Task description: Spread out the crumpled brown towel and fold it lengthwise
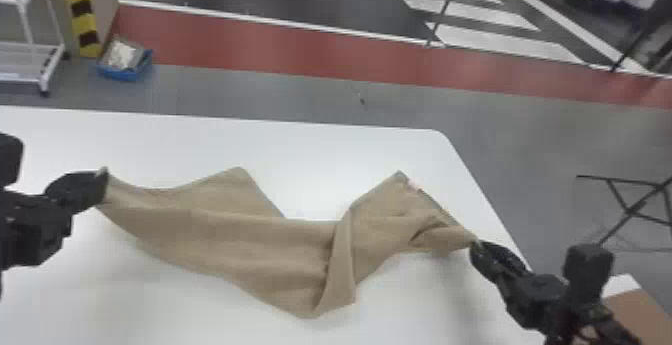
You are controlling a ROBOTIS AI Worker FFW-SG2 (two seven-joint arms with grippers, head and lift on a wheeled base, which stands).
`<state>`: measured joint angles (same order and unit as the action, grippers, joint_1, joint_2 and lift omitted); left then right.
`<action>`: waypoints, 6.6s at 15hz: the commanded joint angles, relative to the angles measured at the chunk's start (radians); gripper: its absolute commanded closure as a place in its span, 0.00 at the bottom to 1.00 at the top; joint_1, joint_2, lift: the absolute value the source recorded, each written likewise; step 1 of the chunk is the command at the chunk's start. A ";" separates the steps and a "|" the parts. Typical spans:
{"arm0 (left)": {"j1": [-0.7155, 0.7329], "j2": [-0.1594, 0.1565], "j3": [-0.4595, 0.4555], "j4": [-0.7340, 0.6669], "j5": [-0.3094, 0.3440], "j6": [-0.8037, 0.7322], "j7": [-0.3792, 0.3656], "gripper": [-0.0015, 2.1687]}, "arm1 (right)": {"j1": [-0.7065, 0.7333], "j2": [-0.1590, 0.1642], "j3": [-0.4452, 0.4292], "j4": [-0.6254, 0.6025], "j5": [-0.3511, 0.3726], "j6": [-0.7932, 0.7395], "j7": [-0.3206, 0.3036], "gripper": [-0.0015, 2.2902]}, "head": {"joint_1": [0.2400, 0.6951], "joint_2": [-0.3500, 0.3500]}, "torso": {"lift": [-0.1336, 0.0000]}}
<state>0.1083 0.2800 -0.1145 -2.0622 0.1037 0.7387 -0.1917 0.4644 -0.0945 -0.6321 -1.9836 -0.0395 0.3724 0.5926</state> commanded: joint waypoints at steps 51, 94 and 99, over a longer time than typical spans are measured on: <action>0.025 0.041 0.164 -0.041 0.047 0.074 -0.003 0.54 | -0.696 -0.215 0.057 0.555 -0.253 -0.134 0.171 0.58 | 1.00 0.20 | 0.07; 0.013 0.048 0.101 0.030 0.042 0.025 -0.014 0.54 | -0.716 -0.258 0.229 0.838 0.040 0.032 0.271 0.21 | 1.00 0.22 | 0.07; 0.013 0.047 0.101 0.033 0.041 0.021 -0.014 0.54 | -0.696 -0.280 0.213 0.836 0.040 0.059 0.314 0.29 | 1.00 0.22 | 0.07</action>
<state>0.1212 0.3281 -0.0125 -2.0302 0.1457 0.7604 -0.2055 -0.2338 -0.3671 -0.4183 -1.1473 -0.0005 0.4245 0.9043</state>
